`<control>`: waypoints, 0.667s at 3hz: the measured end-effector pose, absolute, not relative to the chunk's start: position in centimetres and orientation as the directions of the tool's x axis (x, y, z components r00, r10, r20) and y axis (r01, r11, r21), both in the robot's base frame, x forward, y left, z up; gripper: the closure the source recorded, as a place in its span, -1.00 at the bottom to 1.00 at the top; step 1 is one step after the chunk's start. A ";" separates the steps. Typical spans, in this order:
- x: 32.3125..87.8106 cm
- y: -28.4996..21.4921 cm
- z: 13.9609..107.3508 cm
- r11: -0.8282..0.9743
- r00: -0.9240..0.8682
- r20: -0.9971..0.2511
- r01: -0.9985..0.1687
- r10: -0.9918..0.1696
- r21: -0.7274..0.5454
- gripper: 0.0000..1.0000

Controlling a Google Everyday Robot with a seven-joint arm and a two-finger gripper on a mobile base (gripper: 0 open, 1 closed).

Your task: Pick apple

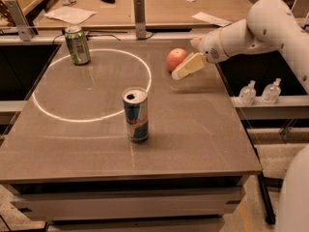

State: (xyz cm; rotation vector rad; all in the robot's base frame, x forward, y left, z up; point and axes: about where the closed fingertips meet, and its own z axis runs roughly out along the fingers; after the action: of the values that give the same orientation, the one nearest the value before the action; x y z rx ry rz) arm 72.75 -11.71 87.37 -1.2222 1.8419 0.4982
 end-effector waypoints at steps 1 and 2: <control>74.3 -11.5 86.5 0.444 -0.177 -0.811 -0.889 -0.558 -0.111 -1.00; 75.3 -11.5 85.6 0.449 -0.198 -0.802 -0.888 -0.563 -0.096 -1.00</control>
Offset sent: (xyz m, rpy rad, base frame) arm 0.0381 -0.0059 -0.0230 -0.0293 0.0564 -0.0273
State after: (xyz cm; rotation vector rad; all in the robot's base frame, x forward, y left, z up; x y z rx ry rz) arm 75.27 -11.51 85.58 -1.2240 1.8860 0.5042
